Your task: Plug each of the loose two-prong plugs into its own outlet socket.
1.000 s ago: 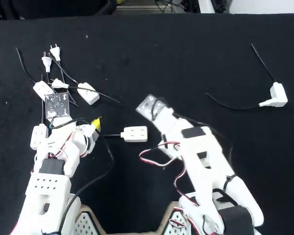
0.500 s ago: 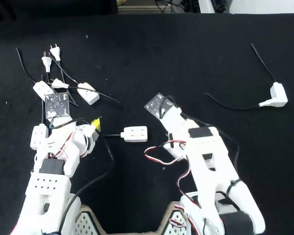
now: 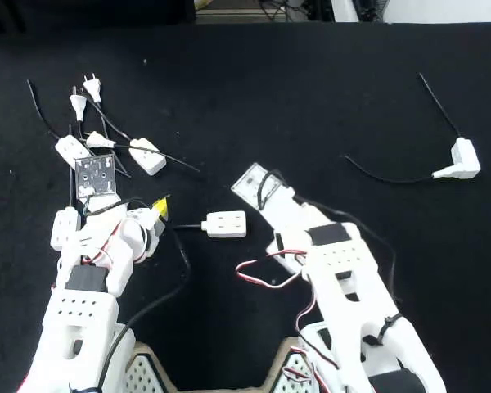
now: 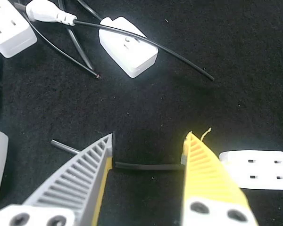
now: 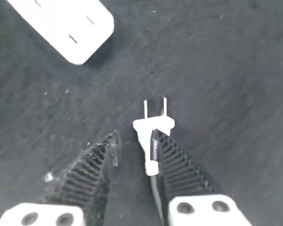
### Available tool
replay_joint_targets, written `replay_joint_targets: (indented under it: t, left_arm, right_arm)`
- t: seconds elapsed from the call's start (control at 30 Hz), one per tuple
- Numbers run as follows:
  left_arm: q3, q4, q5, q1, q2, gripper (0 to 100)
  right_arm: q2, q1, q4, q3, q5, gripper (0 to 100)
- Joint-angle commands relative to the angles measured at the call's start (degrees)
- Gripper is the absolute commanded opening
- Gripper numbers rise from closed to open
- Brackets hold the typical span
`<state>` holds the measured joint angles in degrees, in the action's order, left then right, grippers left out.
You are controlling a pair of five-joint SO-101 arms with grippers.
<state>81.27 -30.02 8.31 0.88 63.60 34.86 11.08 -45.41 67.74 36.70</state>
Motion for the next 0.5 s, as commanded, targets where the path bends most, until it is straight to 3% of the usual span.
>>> replay_joint_targets:
  t: [0.0, 0.47]
  left_arm:
    - [-0.7, 0.4, 0.1, 0.0, 0.9, 24]
    - [-0.7, 0.4, 0.1, 0.0, 0.9, 24]
  right_arm:
    - [-3.4, -0.4, 2.4, -0.7, 1.1, 10.3]
    - [-8.7, -6.7, 5.5, -2.4, 8.0, 10.3]
